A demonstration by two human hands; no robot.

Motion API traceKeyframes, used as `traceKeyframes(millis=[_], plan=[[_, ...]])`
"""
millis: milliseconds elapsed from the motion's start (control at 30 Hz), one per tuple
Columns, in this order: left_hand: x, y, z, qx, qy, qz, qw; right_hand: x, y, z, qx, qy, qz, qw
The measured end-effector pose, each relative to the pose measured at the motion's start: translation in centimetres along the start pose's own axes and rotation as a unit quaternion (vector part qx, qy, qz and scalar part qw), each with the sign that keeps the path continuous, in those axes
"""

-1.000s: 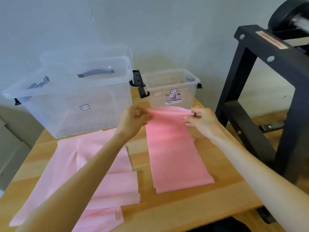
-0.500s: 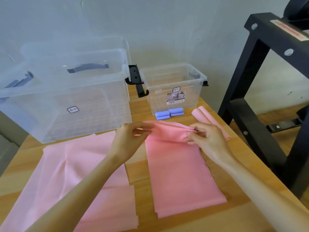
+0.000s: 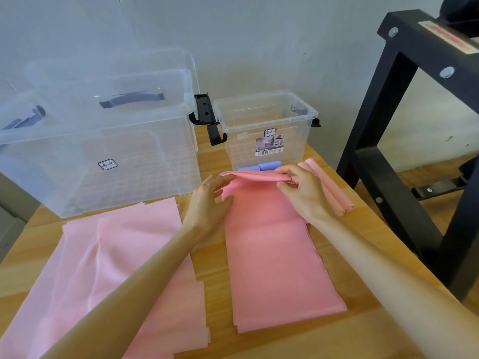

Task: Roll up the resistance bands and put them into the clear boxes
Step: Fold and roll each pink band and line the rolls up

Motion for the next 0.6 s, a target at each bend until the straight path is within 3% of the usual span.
traceKeyframes(millis=[367,467,600], plan=[[-2.0,-0.5,1.2,-0.056,0.036,0.010,0.998,1.9,2.0,-1.1,0.031,-0.015,-0.062,0.997],[-2.3,-0.1,0.7,-0.089,0.026,0.001,0.996,3.6,2.1,-0.9,0.072,0.026,-0.007,0.997],[-1.5,-1.3,0.0,-0.108,0.018,0.071,0.991,6.5,1.3,-0.8,0.162,0.085,0.117,0.976]])
Point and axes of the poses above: each hand's wrist, its own x-axis away from the middle knuckle, its own y-axis out of the back of the hand, z = x × y, the point moved 6 cm from there along -x, towards the middle knuckle, and after that the axes turned 10 degrees about -z, right-handed, at the moved point
